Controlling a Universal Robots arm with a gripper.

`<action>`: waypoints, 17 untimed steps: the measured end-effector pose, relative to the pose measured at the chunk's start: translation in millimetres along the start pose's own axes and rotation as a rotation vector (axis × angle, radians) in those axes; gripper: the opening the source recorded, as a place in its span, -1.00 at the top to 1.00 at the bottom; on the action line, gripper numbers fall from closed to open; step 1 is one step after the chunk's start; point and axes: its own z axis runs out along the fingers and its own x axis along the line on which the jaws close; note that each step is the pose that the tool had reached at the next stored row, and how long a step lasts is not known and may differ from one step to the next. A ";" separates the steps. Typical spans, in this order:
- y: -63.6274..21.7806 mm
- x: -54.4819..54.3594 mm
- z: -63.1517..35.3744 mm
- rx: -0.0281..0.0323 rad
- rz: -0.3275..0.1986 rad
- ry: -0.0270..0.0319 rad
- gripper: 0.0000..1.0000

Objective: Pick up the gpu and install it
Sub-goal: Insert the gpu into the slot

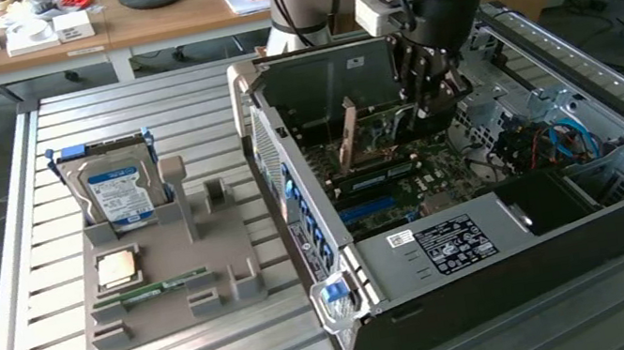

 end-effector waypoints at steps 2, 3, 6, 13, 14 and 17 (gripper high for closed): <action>0.0 1.8 0.0 -0.0001 0.000 0.0000 0.47; 0.1 2.9 -0.1 -0.0001 0.000 0.0001 0.47; 0.4 5.4 0.2 0.0000 0.000 0.0000 0.47; 4.9 7.3 5.5 0.0000 0.000 0.0000 0.47; 5.6 7.4 6.4 0.0000 0.000 0.0000 0.47; 7.1 7.5 8.0 -0.0001 0.000 0.0002 0.47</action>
